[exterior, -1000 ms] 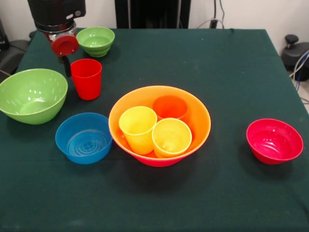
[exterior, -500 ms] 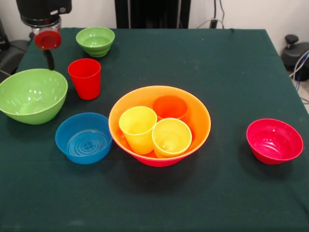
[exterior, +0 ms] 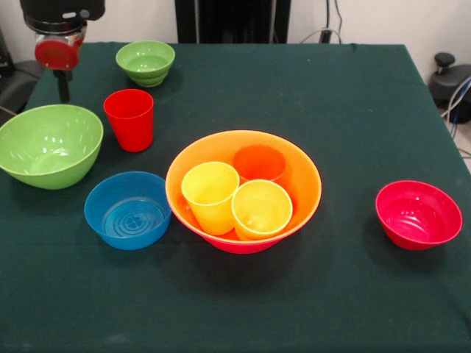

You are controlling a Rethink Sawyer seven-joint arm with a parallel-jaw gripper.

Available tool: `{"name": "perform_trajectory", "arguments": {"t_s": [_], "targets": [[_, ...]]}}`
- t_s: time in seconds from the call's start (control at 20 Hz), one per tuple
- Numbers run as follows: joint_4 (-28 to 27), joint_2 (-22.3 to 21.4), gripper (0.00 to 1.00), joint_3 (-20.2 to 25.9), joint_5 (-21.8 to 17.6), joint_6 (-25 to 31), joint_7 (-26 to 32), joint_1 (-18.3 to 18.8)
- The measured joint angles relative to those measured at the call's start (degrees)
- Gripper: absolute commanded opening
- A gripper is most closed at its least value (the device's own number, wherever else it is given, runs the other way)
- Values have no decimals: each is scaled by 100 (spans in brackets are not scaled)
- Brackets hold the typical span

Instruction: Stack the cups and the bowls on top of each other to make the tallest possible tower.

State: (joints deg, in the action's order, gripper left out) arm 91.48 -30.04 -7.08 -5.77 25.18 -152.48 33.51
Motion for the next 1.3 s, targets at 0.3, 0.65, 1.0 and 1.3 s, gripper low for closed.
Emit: {"name": "perform_trajectory", "arguments": {"t_s": [0.3, 0.65, 1.0, 1.3], "targets": [[1, 159, 100, -245, 418, -232, -337, -219], [-19, 461, 100, -398, 664, -492, -360, -253], [-48, 853, 100, -480, 835, -763, -360, -284], [-50, 1013, 100, -487, 944, -959, -360, -299]]}}
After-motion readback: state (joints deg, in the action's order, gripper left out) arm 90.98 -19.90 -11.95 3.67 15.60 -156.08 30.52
